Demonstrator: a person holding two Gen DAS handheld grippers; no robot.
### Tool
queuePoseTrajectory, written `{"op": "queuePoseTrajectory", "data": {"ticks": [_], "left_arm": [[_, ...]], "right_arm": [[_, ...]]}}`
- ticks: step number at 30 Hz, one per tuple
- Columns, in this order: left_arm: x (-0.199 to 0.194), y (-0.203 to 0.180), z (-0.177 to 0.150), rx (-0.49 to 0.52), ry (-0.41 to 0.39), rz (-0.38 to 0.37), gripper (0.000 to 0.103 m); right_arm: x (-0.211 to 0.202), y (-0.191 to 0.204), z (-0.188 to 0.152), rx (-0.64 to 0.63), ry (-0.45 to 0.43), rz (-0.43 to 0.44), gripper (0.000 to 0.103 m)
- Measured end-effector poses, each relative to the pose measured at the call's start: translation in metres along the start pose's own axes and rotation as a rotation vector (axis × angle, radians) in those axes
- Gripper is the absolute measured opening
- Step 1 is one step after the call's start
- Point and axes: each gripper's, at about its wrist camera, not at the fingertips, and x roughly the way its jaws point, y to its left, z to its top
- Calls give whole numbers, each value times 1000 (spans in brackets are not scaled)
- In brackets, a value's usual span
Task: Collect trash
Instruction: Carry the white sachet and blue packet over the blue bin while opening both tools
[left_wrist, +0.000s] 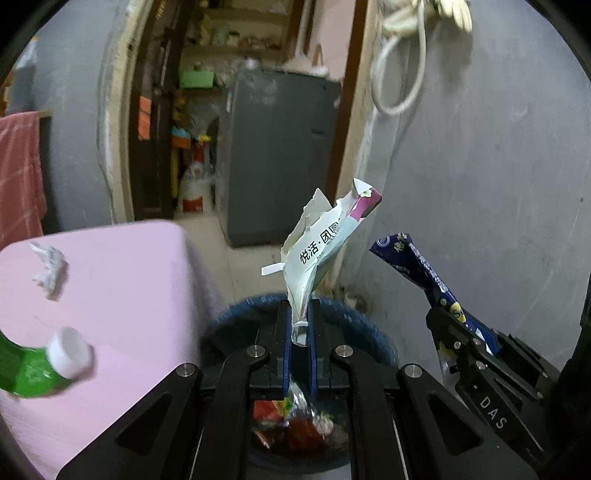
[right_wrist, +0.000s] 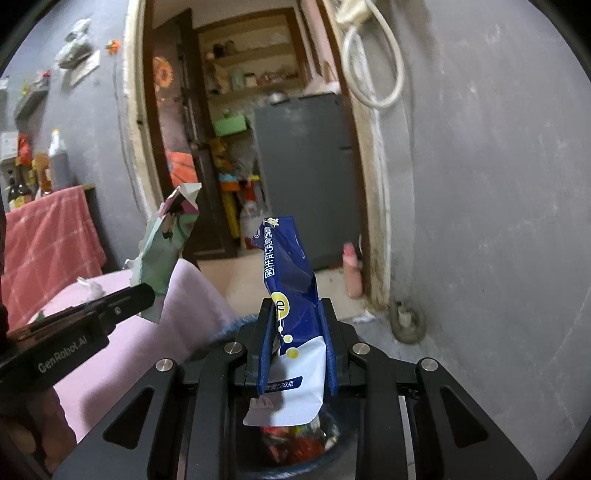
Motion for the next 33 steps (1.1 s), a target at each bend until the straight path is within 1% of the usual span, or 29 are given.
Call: {"op": "queuePoseTrajectory", "data": {"ticks": [5,12,14,15,20,22,23,24,26,28,31,32,33], "left_arm": [[27,-5,-13,4,102,7,6],[48,3,-23,-5,194,15,9],[51,6,-24,-17,210,10,9],[52,7,-24,-21,214,6,12],[49,10,-26,-27,218,-12,17],[48,12,-25,-32,220,-18,20],[47,12,-25,-34,218,-17,24],[45,13,-25,-40,214,-20,28],[42,14,-23,-57,205,-34,30],[36,13,-19,-69,191,-37,31],[27,14,-12,-81,163,-42,36],[22,15,-10,-85,145,-43,39],[16,17,-8,-90,128,-41,42]], "right_arm": [[11,-16,-12,38,62,5,21],[21,-19,-19,59,115,14,22],[24,-19,-19,67,129,18,22],[25,-20,-19,72,137,22,23],[30,-21,-19,84,156,28,23],[32,-21,-19,85,161,31,23],[31,-21,-19,84,162,32,24],[31,-21,-18,84,162,35,25],[31,-20,-17,87,158,37,34],[30,-21,-15,88,154,41,35],[28,-19,-13,93,145,40,36],[25,-19,-10,97,133,41,38],[23,-18,-8,99,122,40,43]]}}
